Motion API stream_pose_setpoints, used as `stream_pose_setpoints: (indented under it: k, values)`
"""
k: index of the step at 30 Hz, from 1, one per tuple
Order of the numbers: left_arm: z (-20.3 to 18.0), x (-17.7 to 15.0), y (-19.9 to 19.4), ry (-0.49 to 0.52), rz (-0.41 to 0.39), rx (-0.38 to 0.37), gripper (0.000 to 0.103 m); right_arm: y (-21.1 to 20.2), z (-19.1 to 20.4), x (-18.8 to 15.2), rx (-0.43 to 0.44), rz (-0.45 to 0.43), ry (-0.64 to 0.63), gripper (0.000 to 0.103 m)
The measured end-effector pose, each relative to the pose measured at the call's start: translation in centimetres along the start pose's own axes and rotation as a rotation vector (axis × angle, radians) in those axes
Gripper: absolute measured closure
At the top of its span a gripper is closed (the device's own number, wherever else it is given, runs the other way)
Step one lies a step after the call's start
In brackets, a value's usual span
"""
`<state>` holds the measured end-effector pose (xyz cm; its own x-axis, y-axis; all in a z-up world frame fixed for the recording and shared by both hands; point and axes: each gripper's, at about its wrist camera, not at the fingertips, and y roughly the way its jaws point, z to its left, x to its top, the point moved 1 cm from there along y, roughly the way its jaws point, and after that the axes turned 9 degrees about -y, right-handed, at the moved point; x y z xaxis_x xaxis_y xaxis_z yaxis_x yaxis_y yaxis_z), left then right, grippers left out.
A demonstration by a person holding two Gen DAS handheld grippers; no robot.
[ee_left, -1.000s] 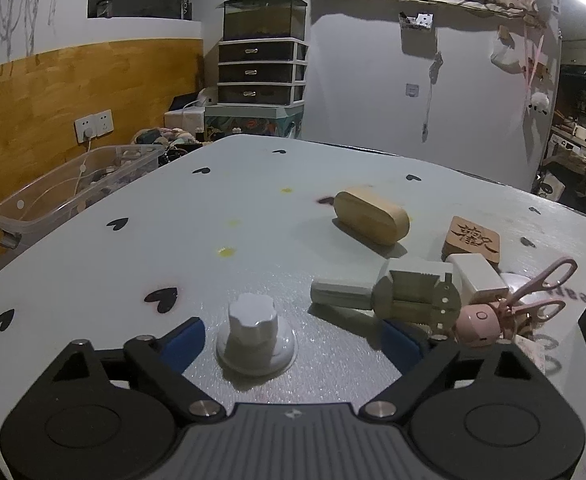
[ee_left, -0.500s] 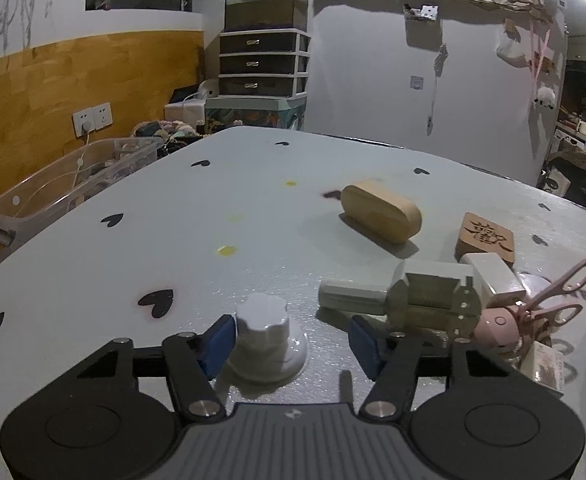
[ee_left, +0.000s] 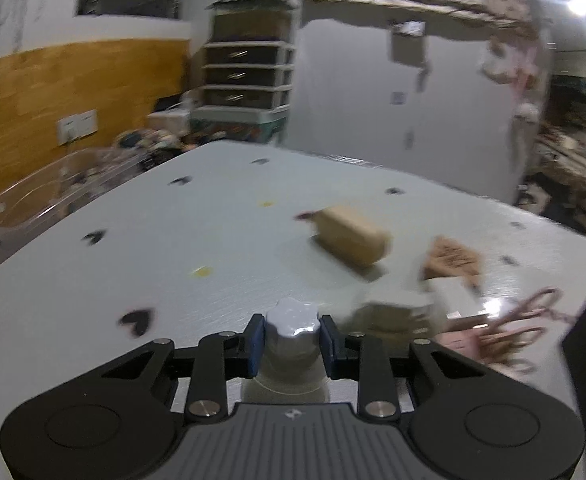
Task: Organize rigid objects
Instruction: 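Lower the left tool onto the white round knob and close on it, then carry the knob into the black box and open the left tool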
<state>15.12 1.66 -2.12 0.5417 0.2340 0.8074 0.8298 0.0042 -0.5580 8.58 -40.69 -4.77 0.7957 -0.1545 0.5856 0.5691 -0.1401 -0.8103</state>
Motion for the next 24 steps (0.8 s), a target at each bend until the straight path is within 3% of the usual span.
stream_pose_setpoints:
  k: [4,7,13,18,24]
  values:
    - [-3.2,1.1,-1.9,0.073,-0.045,-0.11,0.073,0.0,0.0,0.0,-0.002,-0.005,-0.012,0.098]
    - [-6.3,2.3,-3.2,0.117,-0.07,-0.236,0.073,-0.1,0.1,-0.1,0.005,-0.005,-0.024,0.099]
    - [-13.5,2.8,-4.0,0.206,-0.047,-0.481,0.073,-0.2,0.4,-0.3,-0.011,-0.021,-0.05,0.098]
    - [-20.2,1.0,-3.6,0.272,0.087,-0.675,0.073,-0.1,0.1,-0.4,0.005,-0.029,-0.041,0.099]
    - [-27.2,-2.7,-0.1,0.333,0.346,-0.751,0.073,0.1,0.1,-0.2,0.018,-0.03,-0.048,0.099]
